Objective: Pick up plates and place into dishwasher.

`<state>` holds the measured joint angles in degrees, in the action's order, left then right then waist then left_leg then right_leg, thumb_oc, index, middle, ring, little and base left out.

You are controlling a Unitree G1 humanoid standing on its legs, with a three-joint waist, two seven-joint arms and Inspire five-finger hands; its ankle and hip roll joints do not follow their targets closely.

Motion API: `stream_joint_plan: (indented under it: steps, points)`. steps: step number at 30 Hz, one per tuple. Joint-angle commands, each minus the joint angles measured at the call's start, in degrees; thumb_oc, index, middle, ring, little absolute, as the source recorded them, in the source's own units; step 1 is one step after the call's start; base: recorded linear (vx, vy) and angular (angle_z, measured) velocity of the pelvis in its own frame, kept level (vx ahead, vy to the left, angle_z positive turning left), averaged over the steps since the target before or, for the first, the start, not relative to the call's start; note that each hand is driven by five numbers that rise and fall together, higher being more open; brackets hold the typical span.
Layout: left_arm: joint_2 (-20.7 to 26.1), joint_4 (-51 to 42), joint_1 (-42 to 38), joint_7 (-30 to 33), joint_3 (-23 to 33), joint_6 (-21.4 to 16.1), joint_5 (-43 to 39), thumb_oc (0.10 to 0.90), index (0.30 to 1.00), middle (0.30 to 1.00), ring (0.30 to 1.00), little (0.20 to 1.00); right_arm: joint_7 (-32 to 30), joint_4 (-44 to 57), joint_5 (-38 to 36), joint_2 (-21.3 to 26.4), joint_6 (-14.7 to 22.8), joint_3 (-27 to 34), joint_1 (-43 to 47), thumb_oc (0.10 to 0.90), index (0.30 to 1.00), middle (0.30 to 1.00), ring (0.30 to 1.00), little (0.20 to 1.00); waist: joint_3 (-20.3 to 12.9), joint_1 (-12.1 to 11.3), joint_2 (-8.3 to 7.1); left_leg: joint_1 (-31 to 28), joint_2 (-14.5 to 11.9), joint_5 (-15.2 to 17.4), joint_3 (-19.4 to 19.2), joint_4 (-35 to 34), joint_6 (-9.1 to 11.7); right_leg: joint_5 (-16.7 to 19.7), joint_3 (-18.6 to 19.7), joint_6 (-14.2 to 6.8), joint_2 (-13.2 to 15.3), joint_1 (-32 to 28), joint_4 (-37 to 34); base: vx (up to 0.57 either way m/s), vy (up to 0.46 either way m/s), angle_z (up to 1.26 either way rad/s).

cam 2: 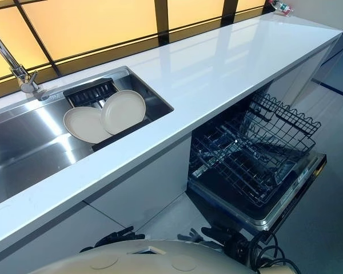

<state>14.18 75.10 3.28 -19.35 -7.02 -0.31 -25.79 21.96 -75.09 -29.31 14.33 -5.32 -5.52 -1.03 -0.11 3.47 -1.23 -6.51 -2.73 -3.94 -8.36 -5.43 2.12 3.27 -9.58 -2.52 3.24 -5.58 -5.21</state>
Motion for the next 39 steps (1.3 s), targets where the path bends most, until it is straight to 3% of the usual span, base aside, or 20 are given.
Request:
stream_joint_plan:
  steps: [1,11,17,18,20,25,27,30,31,32,33,34,35,36,37,39]
  points:
    - [-2.38,2.84,-3.93,-0.71,-0.73,-1.35,0.53,0.8,0.9,0.9,0.9,0.9,3.72,-2.37,-0.23,-2.87,-2.13,-3.53,3.02,0.8,0.9,0.9,0.9,0.9,1.89,0.47,1.87,-0.07,4.0,4.71,1.13,0.43,-1.9,-6.41,-2.0,-1.11,-3.36,-0.02,4.77,0.0,0.0,0.0]
    - [-2.35,2.92,-3.87,-2.43,-0.02,-1.57,-2.0,0.8,0.9,0.9,0.9,0.9,3.28,-2.02,0.08,-2.77,-2.44,-3.52,3.1,0.8,0.9,0.9,0.9,0.9,1.88,0.46,1.8,-0.1,3.99,4.66,1.08,0.43,-1.84,-6.27,-1.93,-1.11,-3.39,-0.08,4.65,0.0,0.0,0.0]
    - [-2.97,-0.54,-3.6,-16.94,1.02,-0.77,-13.34,0.8,0.9,0.9,0.9,0.9,2.6,-0.86,0.62,-2.3,-3.49,-3.2,3.5,0.8,0.9,0.9,0.9,0.9,2.29,0.5,2.02,-0.16,3.98,4.59,1.16,0.43,-1.6,-6.08,-1.6,-1.18,-3.42,-0.03,4.74,0.0,0.0,0.0]
    - [-2.97,-0.55,-3.59,-16.94,1.01,-0.76,-13.35,0.8,0.9,0.9,0.9,0.9,2.59,-0.85,0.62,-2.3,-3.5,-3.2,3.49,0.8,0.9,0.9,0.9,0.9,2.3,0.49,2.02,-0.16,3.98,4.59,1.16,0.43,-1.6,-6.08,-1.59,-1.18,-3.42,-0.03,4.74,-0.03,0.024,0.0]
    - [-3.19,-6.85,-3.41,-27.08,-0.87,3.05,-18.37,0.8,0.9,0.9,0.9,0.9,2.28,0.91,1.11,-1.26,-5.05,-3.09,3.95,0.8,0.9,0.9,0.9,0.9,2.87,0.48,2.54,-0.03,3.91,4.47,1.01,0.43,-1.63,-6.04,-1.44,-1.18,-3.41,0.24,5.06,-0.04,0.027,0.0]
    - [-3.71,-20.66,-3.78,-39.18,-4.6,8.39,-23.91,0.8,0.9,0.9,0.9,0.9,2.01,2.48,2.29,-0.06,-6.32,-2.11,4.49,0.8,0.9,0.9,0.9,0.9,3.08,0.17,3.51,0.27,3.86,4.47,1.27,0.43,-1.94,-5.96,-1.56,-1.15,-3.24,0.42,5.2,-0.01,0.005,0.0]
    - [-4.09,-24.0,-4.04,-42.46,-5.14,9.63,-25.44,0.8,0.9,0.9,0.9,0.9,1.74,2.7,2.45,-0.07,-6.34,-2.02,4.61,0.8,0.9,0.9,0.9,0.9,3.09,0.13,3.64,0.31,3.86,4.48,1.36,0.43,-2.0,-5.97,-1.59,-1.09,-3.21,0.36,5.13,0.0,0.0,0.0]
    - [-5.37,-33.59,-4.92,-45.88,-6.39,15.49,-30.16,0.8,0.9,0.9,0.9,0.9,1.06,3.36,2.51,-0.54,-6.17,-2.23,4.5,0.8,0.9,0.9,0.9,0.9,3.25,0.25,3.82,0.4,3.84,4.38,1.58,0.43,-2.1,-5.98,-1.43,-0.93,-3.23,0.4,5.26,0.0,0.0,0.0]
    - [-5.9,-39.51,-5.17,-45.08,-7.3,19.69,-33.67,0.8,0.9,0.9,0.9,0.9,0.81,3.53,2.37,-0.56,-6.24,-2.23,4.56,0.8,0.9,0.9,0.9,0.9,3.32,0.22,3.85,0.43,3.81,4.39,1.73,0.43,-2.09,-6.03,-1.42,-0.88,-3.22,0.42,5.36,-0.02,-0.006,-0.03]
    - [-6.43,-46.04,-5.59,-39.69,-8.47,23.58,-39.74,0.8,0.9,0.9,0.9,0.9,0.27,3.83,1.87,-0.8,-6.14,-2.51,4.56,0.8,0.9,0.9,0.9,0.9,3.44,0.24,3.89,0.54,3.76,4.29,1.89,0.43,-2.12,-6.02,-1.35,-0.79,-3.26,0.54,5.5,-0.01,-0.008,-0.04]
    - [-6.46,-47.27,-5.59,-38.02,-8.75,24.62,-41.92,0.8,0.9,0.9,0.9,0.9,0.1,3.91,1.78,-0.87,-6.12,-2.57,4.52,0.8,0.9,0.9,0.9,0.9,3.47,0.23,3.89,0.55,3.76,4.26,1.94,0.43,-2.12,-6.02,-1.32,-0.77,-3.27,0.55,5.54,-0.02,-0.008,-0.05]
    - [-6.85,-54.1,-6.67,-26.01,-9.41,26.79,-52.26,0.8,0.9,0.9,0.9,0.9,-0.75,4.53,1.67,-1.2,-6.21,-2.82,4.31,0.8,0.9,0.9,0.9,0.9,3.62,0.29,3.91,0.59,3.7,4.24,2.06,0.43,-2.19,-6.08,-1.22,-0.78,-3.3,0.64,5.76,0.0,0.0,0.0]
    - [-7.03,-55.34,-6.95,-23.75,-9.55,27.03,-54.71,0.8,0.9,0.9,0.9,0.9,-0.99,4.69,1.67,-1.28,-6.21,-2.88,4.22,0.8,0.9,0.9,0.9,0.9,3.66,0.31,3.91,0.58,3.67,4.23,2.11,0.43,-2.2,-6.1,-1.22,-0.79,-3.32,0.64,5.82,0.0,0.0,0.0]
    - [-7.08,-60.18,-8.94,-17.5,-10.57,27.77,-63.44,0.8,0.9,0.9,0.9,0.9,-1.54,4.89,1.2,-1.58,-5.95,-3.21,3.98,0.8,0.9,0.9,0.9,0.9,3.7,0.43,3.94,0.59,3.54,4.19,2.29,0.43,-2.34,-6.11,-1.23,-0.75,-3.37,0.65,5.89,0.0,0.0,0.0]
    - [-7.05,-60.69,-9.13,-17.3,-10.7,27.84,-64.28,0.8,0.9,0.9,0.9,0.9,-1.57,4.89,1.14,-1.63,-5.9,-3.23,3.95,0.8,0.9,0.9,0.9,0.9,3.71,0.45,3.94,0.57,3.52,4.19,2.29,0.43,-2.35,-6.1,-1.23,-0.75,-3.37,0.63,5.89,0.0,0.0,0.0]
    - [-6.3,-70.04,-12.75,-10.96,-11.79,26.65,-72.25,0.8,0.9,0.9,0.9,0.9,-1.48,4.84,-0.13,-1.72,-5.71,-3.75,3.98,0.8,0.9,0.9,0.9,0.9,3.33,0.67,3.86,0.71,3.29,4.07,2.16,0.43,-2.37,-6.0,-1.31,-0.71,-3.37,0.5,5.71,0.0,0.0,0.0]
